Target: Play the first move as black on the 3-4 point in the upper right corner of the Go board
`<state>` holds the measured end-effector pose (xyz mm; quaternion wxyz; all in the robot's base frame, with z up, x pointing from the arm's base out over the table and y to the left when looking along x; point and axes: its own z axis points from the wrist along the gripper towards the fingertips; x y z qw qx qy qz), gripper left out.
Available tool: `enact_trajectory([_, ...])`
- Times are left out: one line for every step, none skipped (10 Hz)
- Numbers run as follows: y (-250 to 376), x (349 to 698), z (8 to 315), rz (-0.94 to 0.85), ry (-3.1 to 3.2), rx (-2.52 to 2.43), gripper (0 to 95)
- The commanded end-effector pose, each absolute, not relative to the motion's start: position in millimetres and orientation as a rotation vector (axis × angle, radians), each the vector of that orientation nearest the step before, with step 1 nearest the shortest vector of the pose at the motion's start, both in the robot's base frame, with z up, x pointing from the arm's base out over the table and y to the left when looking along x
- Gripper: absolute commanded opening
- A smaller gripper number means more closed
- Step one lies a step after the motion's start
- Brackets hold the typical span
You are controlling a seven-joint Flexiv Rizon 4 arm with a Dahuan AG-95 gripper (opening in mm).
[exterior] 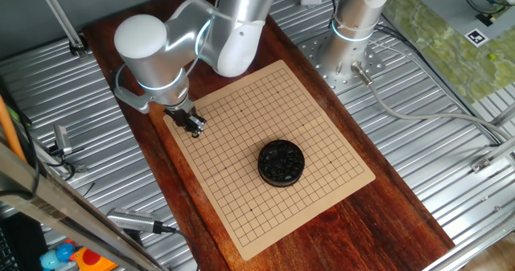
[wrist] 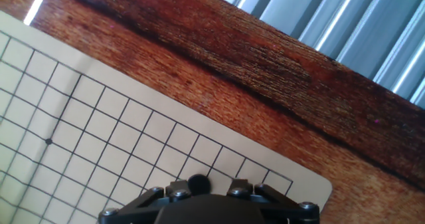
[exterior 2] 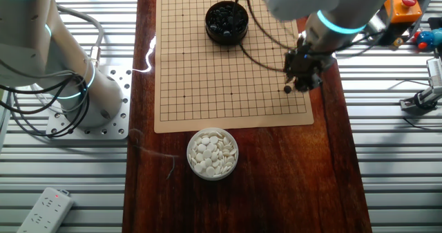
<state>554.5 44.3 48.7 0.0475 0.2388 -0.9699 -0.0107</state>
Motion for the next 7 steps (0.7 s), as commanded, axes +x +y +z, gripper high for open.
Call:
enact_trajectory([48.5,548.6,60.3,-0.042,-2.963,0.719,0.0])
enact_trajectory([49.2,547.9,62.0,-0.039,-2.964,0.717,0.0])
enact_trajectory([49.7,547.4,63.1,-0.035,-2.96,0.73,0.0])
enact_trajectory([49.9,547.2,63.5,-0.037,-2.96,0.734,0.0])
enact_trajectory([50.0,547.1,63.7,-0.035,-2.96,0.733,0.0])
enact_trajectory([50.0,547.2,63.7,-0.035,-2.959,0.731,0.0])
enact_trajectory([50.0,547.2,63.8,-0.033,-2.956,0.733,0.0])
